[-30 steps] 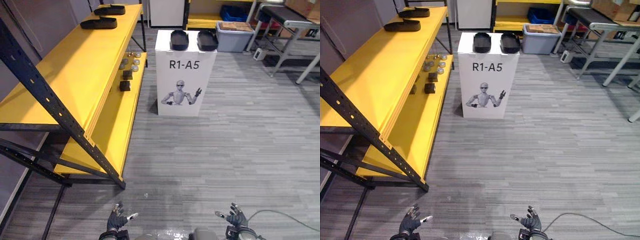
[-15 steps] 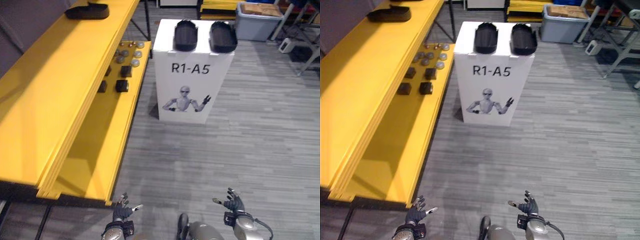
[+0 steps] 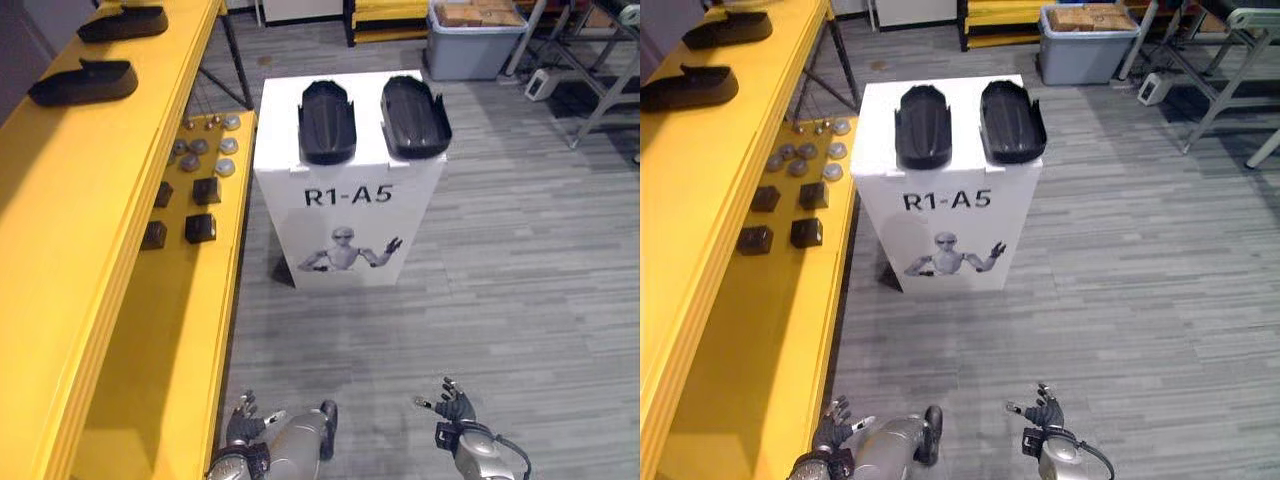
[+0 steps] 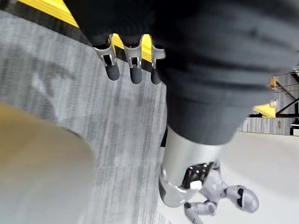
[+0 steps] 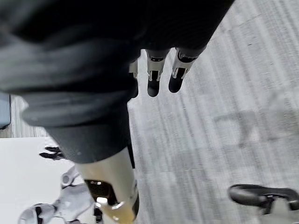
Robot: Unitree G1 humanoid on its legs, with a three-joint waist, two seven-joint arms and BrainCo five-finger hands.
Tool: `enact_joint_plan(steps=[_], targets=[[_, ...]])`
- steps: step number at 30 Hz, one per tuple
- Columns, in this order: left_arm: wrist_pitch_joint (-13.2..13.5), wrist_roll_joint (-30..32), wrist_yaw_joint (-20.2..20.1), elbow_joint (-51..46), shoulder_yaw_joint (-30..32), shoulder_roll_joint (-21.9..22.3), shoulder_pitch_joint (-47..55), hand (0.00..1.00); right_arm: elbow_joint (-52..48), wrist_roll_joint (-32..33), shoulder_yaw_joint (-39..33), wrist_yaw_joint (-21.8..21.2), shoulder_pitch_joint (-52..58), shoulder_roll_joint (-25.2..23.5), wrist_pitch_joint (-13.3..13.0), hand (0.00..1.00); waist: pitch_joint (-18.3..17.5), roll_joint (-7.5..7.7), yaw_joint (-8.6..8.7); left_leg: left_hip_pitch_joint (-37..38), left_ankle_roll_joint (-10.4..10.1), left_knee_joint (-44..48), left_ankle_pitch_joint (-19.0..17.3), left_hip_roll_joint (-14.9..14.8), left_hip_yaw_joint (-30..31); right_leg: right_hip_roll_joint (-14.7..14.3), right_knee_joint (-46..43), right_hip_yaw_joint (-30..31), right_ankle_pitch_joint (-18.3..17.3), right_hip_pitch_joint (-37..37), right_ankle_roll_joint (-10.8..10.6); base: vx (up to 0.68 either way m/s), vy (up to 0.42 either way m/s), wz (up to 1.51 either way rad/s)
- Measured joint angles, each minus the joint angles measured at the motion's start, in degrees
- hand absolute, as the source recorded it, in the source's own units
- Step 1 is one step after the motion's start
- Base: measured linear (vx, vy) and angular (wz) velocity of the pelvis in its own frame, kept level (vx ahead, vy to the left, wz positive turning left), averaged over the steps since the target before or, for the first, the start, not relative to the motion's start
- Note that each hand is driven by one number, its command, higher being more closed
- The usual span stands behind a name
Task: Walk over and take plastic housings, then place them on the shelf
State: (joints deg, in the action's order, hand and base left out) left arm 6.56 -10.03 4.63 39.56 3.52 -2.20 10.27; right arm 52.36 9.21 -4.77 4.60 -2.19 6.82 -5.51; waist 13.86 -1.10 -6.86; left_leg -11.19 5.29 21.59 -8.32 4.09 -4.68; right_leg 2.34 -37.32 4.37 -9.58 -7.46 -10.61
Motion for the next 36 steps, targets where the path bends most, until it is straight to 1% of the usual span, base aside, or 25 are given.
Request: enact_joint_plan(steps=[1, 2, 3, 4, 5, 6, 8, 9, 10, 11, 12, 13, 14, 15, 16, 17, 18, 20, 21, 22, 23, 24, 25, 29, 36], targets=[[-0.08, -0.02, -0.01, 0.51, -0.69, -0.83, -0.04, 0.00, 0.10, -0.38, 0.41, -0.36, 0.81, -0.34, 0.00, 0.00, -0.22, 0.82, 0.63, 4.49, 0.23, -2.53, -0.61, 1.38, 0.73, 1.65, -12.96, -0.71, 2.96, 5.07, -2.86, 0.47, 0.141, 0.16], [-0.12, -0.03, 0.00, 0.71, -0.90, -0.93, -0.02, 0.00, 0.07, -0.50, 0.46, -0.53, 1.65, -0.38, 0.01, 0.00, -0.31, 1.00, 0.89, 7.07, 0.36, -3.68, -1.01, 1.93, 1.19, 2.61, -18.01, -1.86, 2.67, 7.19, -2.31, 0.56, 0.103, 0.50], [-0.08, -0.05, 0.08, 1.46, -1.10, -0.86, -0.01, 0.00, -0.05, -0.51, 0.44, -0.71, 3.42, -0.44, 0.02, 0.00, -0.72, 0.71, 1.97, 12.56, 0.75, -6.33, -1.98, 2.36, 3.17, 5.11, -24.42, -6.41, 0.03, 11.53, 2.62, 0.46, 0.058, 0.50], [-0.08, -0.07, 0.16, 1.59, -1.15, -0.86, -0.05, 0.00, -0.07, -0.52, 0.45, -0.78, 3.91, -0.54, 0.02, 0.00, -0.83, 0.61, 2.42, 14.47, 0.89, -7.52, -2.13, 2.22, 3.90, 5.76, -24.69, -7.97, -0.90, 13.42, 3.86, 0.46, 0.039, 0.60], [-0.07, -0.07, 0.16, 1.72, -1.39, -1.12, -0.23, 0.00, -0.06, -0.54, 0.57, -0.85, 4.31, -0.71, 0.03, 0.00, -0.84, 0.55, 2.80, 16.97, 0.87, -9.14, -2.12, 1.81, 5.00, 6.33, -22.63, -9.92, -2.16, 15.49, 4.63, 0.37, -0.022, 0.59], [-0.07, -0.07, 0.16, 2.20, -1.72, -1.50, -0.89, 0.00, -0.04, -0.55, 0.54, -0.90, 4.60, -0.77, 0.06, 0.00, -0.82, 0.45, 3.38, 19.18, 0.84, -10.18, -2.13, 0.76, 6.73, 6.23, -15.76, -11.98, -3.68, 18.41, 4.85, 0.54, -0.105, 0.73], [0.03, -0.08, 0.13, 2.13, -1.67, -1.39, -1.21, 0.00, 0.00, -0.55, 0.45, -0.94, 4.68, -0.76, 0.06, 0.00, -0.82, 0.17, 3.36, 20.93, -0.11, -10.33, -2.69, -1.24, 9.07, 4.23, -1.11, -12.43, -3.46, 20.83, 5.09, 0.50, -0.146, 0.75], [0.07, -0.05, 0.22, 2.15, -1.54, -1.49, -1.13, 0.00, 0.05, -0.54, 0.46, -0.95, 4.90, -0.98, 0.06, 0.00, -1.11, 0.39, 3.38, 21.85, -1.68, -10.31, -3.77, -2.55, 11.43, 2.12, 12.63, -9.49, -1.58, 21.62, 5.56, 0.38, -0.164, 0.72], [0.06, -0.05, 0.26, 2.18, -1.54, -1.50, -1.13, 0.00, 0.11, -0.54, 0.46, -0.95, 5.00, -0.99, 0.06, 0.00, -1.24, 0.91, 3.37, 22.40, -2.23, -10.31, -4.40, -2.71, 12.53, 1.63, 17.42, -7.81, 0.33, 21.63, 5.73, 0.58, -0.287, 0.87], [0.05, -0.05, 0.33, 2.26, -1.54, -1.71, -0.83, 0.00, 0.15, -0.54, 0.38, -0.93, 5.28, -0.90, 0.06, 0.00, -1.66, 1.66, 3.40, 23.16, -3.43, -10.20, -5.70, -3.05, 14.14, 1.05, 22.17, -5.96, 5.94, 21.37, 5.42, 0.52, -0.334, 0.94], [0.06, -0.02, 0.41, 2.90, -1.52, -1.90, -0.57, 0.00, 0.18, -0.53, 0.28, -0.83, 6.31, -0.75, 0.06, 0.00, -2.16, 1.71, 4.05, 24.13, -4.31, -9.53, -7.25, -3.56, 16.60, 0.31, 22.84, -5.05, 14.28, 20.01, 8.10, 0.52, -0.342, 0.89], [0.00, 0.00, 0.51, 3.90, -1.52, -1.15, -0.68, 0.00, 0.42, -0.52, 0.21, -0.80, 6.22, -0.32, 0.07, 0.00, -2.59, 0.24, 3.94, 24.29, -4.94, -8.96, -7.71, -5.24, 17.51, -0.60, 22.50, -6.53, 13.67, 19.53, 8.33, 0.50, -0.337, 0.65], [0.02, 0.06, 0.51, 4.38, -1.10, -0.46, -0.07, 0.00, -0.03, -0.52, 0.20, -0.78, 6.10, -0.36, 0.04, 0.00, -3.93, -0.75, 3.55, 22.54, -4.99, -6.67, -7.69, -6.69, 17.85, -1.80, 23.18, -7.61, 12.62, 19.29, 9.68, 0.46, -0.287, 0.33], [0.00, 0.06, 0.64, 4.33, -0.46, 0.55, -0.07, 0.00, -1.36, -0.52, 0.21, -0.76, 6.31, -0.84, -0.04, 0.00, -4.04, -1.20, 3.65, 19.75, -5.37, -1.33, -7.47, -7.32, 17.66, -2.68, 24.68, -8.96, 12.09, 18.22, 10.51, 0.44, -0.287, 0.34], [-0.07, 0.06, 0.73, 4.30, -0.27, 0.91, -0.62, 0.00, -1.91, -0.49, 0.25, -0.74, 6.64, -1.14, -0.04, 0.00, -3.98, -1.27, 3.94, 17.75, -6.06, 2.88, -7.07, -7.59, 17.29, -2.85, 25.69, -10.00, 11.85, 17.04, 10.85, 0.40, -0.281, 0.59], [-0.16, 0.06, 0.78, 4.06, -0.13, 1.55, -1.09, 0.00, -2.93, -0.29, 0.37, -0.70, 7.66, -1.71, -0.03, 0.00, -3.93, -1.34, 4.36, 13.88, -8.86, 12.80, -4.83, -7.80, 15.63, -3.33, 28.02, -11.65, 11.29, 13.59, 11.66, 0.36, -0.251, 0.54], [-0.06, 0.08, 0.79, 2.96, -0.23, 1.95, -1.06, 0.00, -4.52, 0.06, 0.32, -0.32, 8.29, -2.22, -0.06, 0.00, -3.52, -0.92, 3.74, 10.09, -9.89, 22.89, -2.05, -9.13, 12.73, -3.80, 30.14, -11.79, 10.90, 9.64, 12.31, 0.42, -0.242, 0.33], [-0.02, 0.08, 0.61, 1.90, -0.67, 2.23, -1.32, 0.00, -5.08, 0.97, 0.17, 0.08, 8.48, -2.24, -0.21, 0.00, -3.42, -0.61, 2.98, 7.64, -10.19, 25.13, -7.11, -10.65, 7.89, -3.92, 31.79, -11.15, 10.48, 5.69, 12.94, 0.35, -0.115, -0.15], [0.00, 0.07, 0.51, 1.31, -0.85, 2.48, -1.53, 0.00, -5.29, 1.48, -0.84, 0.11, 7.90, -2.24, -0.29, 0.00, -3.46, -0.60, 2.94, 5.87, -10.39, 21.45, -8.92, -10.87, 6.11, -3.63, 32.69, -10.36, 10.48, 4.51, 12.94, 0.23, -0.002, -0.28], [0.02, 0.07, 0.48, 1.03, -0.90, 2.44, -1.51, 0.00, -5.18, 1.71, -1.76, 0.17, 7.36, -2.24, -0.28, 0.00, -3.46, -0.65, 2.85, 5.33, -10.30, 18.27, -9.42, -10.82, 5.74, -3.46, 32.96, -9.68, 10.47, 4.34, 12.92, 0.16, 0.053, -0.42], [0.01, 0.07, 0.52, 0.99, -0.91, 2.34, -1.50, 0.00, -5.24, 2.00, -2.85, 0.42, 6.80, -2.22, -0.29, 0.00, -3.57, -0.92, 2.97, 4.81, -10.19, 10.57, -9.15, -10.86, 5.92, -3.34, 33.03, -8.71, 10.33, 4.26, 12.69, 0.15, 0.132, -0.43], [-0.02, 0.07, 0.54, 1.01, -1.45, 2.42, -1.51, 0.00, -5.32, 2.05, -4.08, 0.51, 7.07, -1.97, -0.29, 0.00, -3.91, -1.94, 3.20, 4.96, -10.08, 2.04, -5.44, -11.14, 6.71, -3.80, 32.96, -8.20, 9.84, 4.14, 11.90, 0.13, 0.147, -0.34], [-0.02, 0.08, 0.54, 1.02, -1.95, 2.53, -1.50, 0.00, -5.31, 2.07, -4.57, 0.59, 7.42, -1.57, -0.29, 0.00, -4.06, -3.07, 3.27, 4.78, -9.49, -0.44, -1.36, -11.67, 7.52, -4.43, 32.93, -8.09, 9.46, 3.88, 11.34, 0.13, 0.202, -0.20], [-0.06, 0.08, 0.53, 1.58, -2.79, 0.82, -0.87, 0.00, -4.27, 2.13, -6.03, 1.00, 9.86, -2.23, -0.18, 0.00, -4.61, -0.96, 3.11, 8.96, -7.85, -5.35, -0.74, -8.96, 5.08, -1.33, 32.60, -5.77, 8.22, 3.27, 9.42, 0.07, 0.159, -0.18], [-0.06, 0.14, 0.35, 2.18, -3.03, -1.86, -0.19, 0.00, -3.23, 2.23, -13.91, 2.26, 9.77, -0.33, -0.11, 0.00, -6.28, -0.33, 3.29, 13.72, -6.10, -13.79, 2.25, -6.32, 2.76, 0.90, 33.69, -3.43, 7.76, 3.29, 8.09, 0.08, 0.053, -0.13]])
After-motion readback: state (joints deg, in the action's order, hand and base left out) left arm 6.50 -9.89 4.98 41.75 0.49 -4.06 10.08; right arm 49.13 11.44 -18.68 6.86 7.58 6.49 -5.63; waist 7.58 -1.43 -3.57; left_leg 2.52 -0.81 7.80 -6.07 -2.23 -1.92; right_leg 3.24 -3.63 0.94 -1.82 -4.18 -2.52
